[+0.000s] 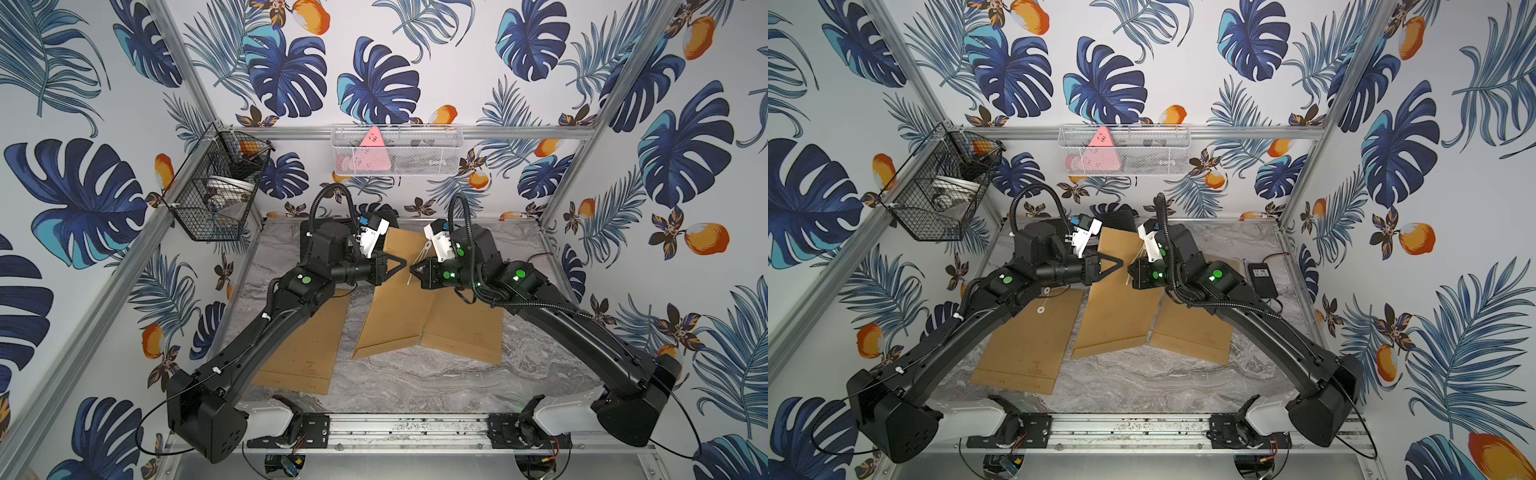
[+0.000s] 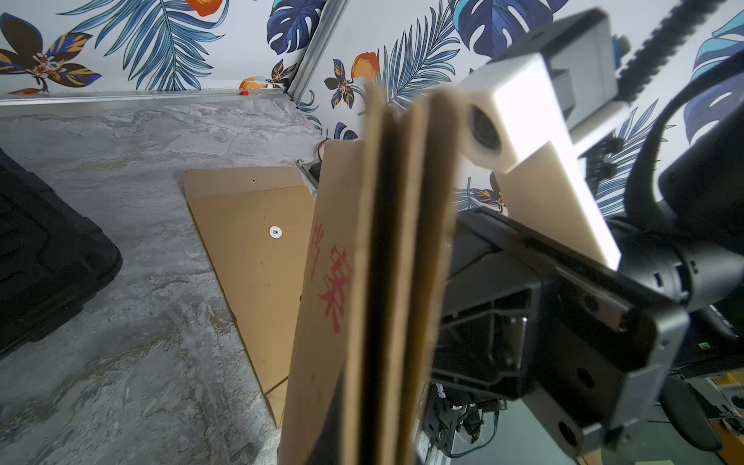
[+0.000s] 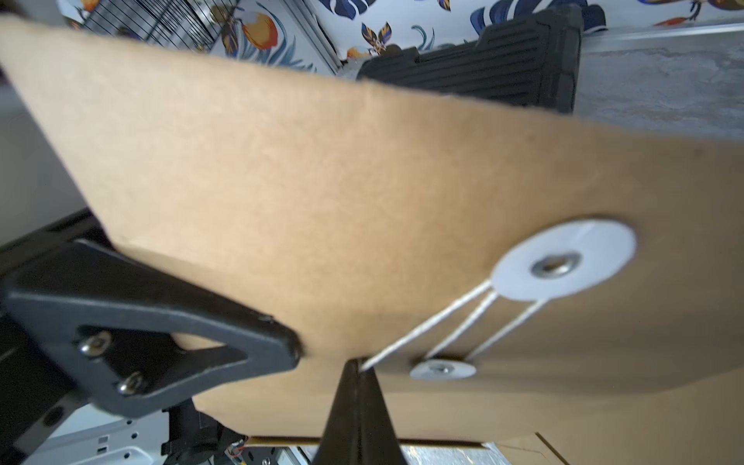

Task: Close the mouth of the file bag
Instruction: Close the file bag.

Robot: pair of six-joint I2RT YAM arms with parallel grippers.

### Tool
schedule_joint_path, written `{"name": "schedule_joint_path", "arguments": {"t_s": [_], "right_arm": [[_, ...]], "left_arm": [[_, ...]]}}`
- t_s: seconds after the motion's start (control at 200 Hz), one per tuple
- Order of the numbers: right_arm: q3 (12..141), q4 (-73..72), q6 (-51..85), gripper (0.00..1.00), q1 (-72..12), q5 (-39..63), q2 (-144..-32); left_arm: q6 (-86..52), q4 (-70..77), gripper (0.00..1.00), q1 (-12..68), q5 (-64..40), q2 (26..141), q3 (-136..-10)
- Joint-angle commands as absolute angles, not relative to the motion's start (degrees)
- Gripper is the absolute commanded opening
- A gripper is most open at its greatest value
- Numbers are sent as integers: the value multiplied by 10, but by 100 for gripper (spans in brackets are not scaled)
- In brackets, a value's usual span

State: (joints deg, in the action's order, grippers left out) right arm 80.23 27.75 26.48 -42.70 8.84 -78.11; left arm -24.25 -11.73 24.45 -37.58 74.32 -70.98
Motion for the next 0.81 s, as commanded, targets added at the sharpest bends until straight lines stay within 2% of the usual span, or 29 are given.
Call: {"name": "schedule_joint_path", "arguments": {"t_s": [0.0, 0.085, 0.315, 0.435, 0.56, 0.801], "right_arm": [[774, 192, 287, 0, -428, 82, -761], [753, 174, 289, 0, -427, 72, -748], [718, 139, 311, 12, -426, 67, -729], [701, 127, 324, 15, -427, 63, -723], [684, 109, 339, 14, -427, 61, -717], [674, 108, 342, 6, -427, 54, -712]], "left_arm": [[-251, -77, 0, 244, -388, 737, -721], [-253, -76, 0, 244, -389, 735, -723], [-253, -76, 0, 244, -391, 740, -728], [-247, -83, 0, 243, -388, 741, -737], [-246, -85, 0, 244, -387, 743, -742], [-239, -95, 0, 244, -384, 745, -751]]}}
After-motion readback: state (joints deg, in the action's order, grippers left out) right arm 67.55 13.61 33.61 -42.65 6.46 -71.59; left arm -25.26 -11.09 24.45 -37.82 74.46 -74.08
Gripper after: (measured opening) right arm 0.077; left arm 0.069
